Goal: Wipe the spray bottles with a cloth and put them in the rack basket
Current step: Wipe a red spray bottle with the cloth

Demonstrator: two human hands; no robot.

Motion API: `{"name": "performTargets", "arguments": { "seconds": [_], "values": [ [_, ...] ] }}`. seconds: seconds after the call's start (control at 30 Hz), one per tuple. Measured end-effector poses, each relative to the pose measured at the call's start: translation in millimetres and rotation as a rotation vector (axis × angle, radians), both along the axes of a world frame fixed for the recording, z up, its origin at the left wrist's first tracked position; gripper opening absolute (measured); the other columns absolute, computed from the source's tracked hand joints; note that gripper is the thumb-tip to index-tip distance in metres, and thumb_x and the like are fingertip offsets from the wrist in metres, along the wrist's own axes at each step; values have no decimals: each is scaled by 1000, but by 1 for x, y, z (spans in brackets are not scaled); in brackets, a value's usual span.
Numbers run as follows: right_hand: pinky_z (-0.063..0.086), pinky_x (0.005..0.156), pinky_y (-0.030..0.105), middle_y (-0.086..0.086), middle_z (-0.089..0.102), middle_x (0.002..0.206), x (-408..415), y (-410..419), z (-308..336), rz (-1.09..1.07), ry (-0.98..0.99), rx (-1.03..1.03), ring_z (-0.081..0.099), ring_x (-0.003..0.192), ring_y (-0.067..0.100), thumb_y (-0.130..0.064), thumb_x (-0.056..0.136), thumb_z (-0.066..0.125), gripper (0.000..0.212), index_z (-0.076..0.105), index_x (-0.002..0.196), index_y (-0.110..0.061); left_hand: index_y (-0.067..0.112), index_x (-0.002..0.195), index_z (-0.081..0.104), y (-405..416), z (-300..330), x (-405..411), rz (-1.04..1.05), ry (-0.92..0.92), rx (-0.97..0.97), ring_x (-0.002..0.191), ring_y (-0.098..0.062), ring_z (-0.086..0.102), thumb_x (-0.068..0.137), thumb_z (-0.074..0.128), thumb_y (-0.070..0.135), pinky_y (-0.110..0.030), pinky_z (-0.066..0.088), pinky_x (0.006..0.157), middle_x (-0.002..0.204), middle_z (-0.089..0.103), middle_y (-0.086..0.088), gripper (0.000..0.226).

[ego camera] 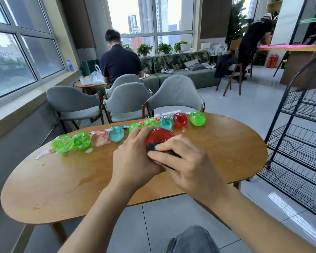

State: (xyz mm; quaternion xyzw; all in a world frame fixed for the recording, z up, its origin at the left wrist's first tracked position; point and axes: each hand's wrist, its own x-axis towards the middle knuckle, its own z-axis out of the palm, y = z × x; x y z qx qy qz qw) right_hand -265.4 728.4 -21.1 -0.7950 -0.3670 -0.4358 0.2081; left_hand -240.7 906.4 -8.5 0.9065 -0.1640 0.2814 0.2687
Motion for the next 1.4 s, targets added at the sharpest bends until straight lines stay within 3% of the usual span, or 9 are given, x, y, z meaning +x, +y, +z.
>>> {"name": "performTargets", "arguments": {
  "seconds": [0.3, 0.5, 0.7, 0.9, 1.0, 1.07, 1.17, 1.27, 1.4],
  "values": [
    [56, 87, 39, 4, 72, 110, 24, -55, 8, -190, 13, 139, 64, 102, 25, -9, 97, 76, 24, 79, 121, -13, 41, 139, 54, -37, -7, 5, -111, -12, 35, 93, -6, 63, 58, 81, 73, -29, 57, 73, 113, 54, 21, 91],
    [57, 89, 36, 8, 73, 114, 18, -71, -17, -34, -16, -87, 65, 104, 28, 1, 95, 74, 29, 79, 120, -12, 41, 138, 57, -47, -10, 28, -133, 7, -21, 98, -11, 66, 58, 79, 74, -40, 61, 78, 117, 56, 20, 89],
    [57, 85, 36, 5, 72, 110, 42, -114, -9, -266, 0, 152, 65, 100, 24, -6, 95, 78, 25, 80, 119, -13, 44, 137, 54, -88, -20, 40, -234, 39, -18, 99, -4, 61, 55, 85, 71, -33, 59, 78, 116, 54, 23, 92],
    [59, 86, 38, 7, 73, 114, 38, -137, -34, -204, 5, -55, 66, 105, 28, -1, 100, 64, 27, 79, 119, -13, 44, 140, 54, -110, -29, 65, -288, 57, -25, 105, -5, 62, 57, 83, 69, -37, 61, 84, 125, 54, 25, 92],
    [57, 79, 36, 2, 72, 106, 46, -159, -38, -359, 15, 110, 66, 97, 23, -1, 97, 74, 25, 81, 117, -14, 47, 139, 52, -117, -36, 74, -292, 67, -22, 104, -2, 60, 56, 86, 68, -34, 59, 82, 123, 55, 26, 92],
    [56, 84, 30, -5, 72, 105, 52, -167, -38, -421, 137, 369, 67, 97, 14, -6, 96, 76, 22, 81, 115, -17, 47, 140, 51, -125, -38, 79, -309, 77, -40, 108, -1, 59, 57, 88, 68, -32, 58, 83, 126, 55, 27, 93],
    [55, 83, 26, -15, 74, 103, 60, -169, -40, -342, 465, 806, 70, 96, 8, -11, 98, 73, 25, 81, 111, -31, 48, 141, 50, -135, -39, 88, -319, 75, -69, 112, 0, 58, 60, 91, 64, -30, 57, 86, 131, 55, 28, 93],
    [53, 65, 22, -11, 77, 98, 59, -166, -37, -212, 629, 1087, 68, 77, 9, -15, 100, 70, 24, 81, 107, -35, 49, 142, 47, -143, -41, 97, -320, 70, -59, 112, 0, 59, 61, 93, 63, -25, 52, 85, 133, 56, 27, 95],
    [53, 61, 23, -4, 76, 97, 58, -160, -18, -48, 584, 1064, 65, 67, 12, -16, 98, 71, 17, 78, 109, -28, 48, 142, 46, -156, -46, 101, -301, 70, 18, 110, -9, 65, 60, 93, 64, -34, 59, 80, 132, 55, 25, 96]
  ]
}}
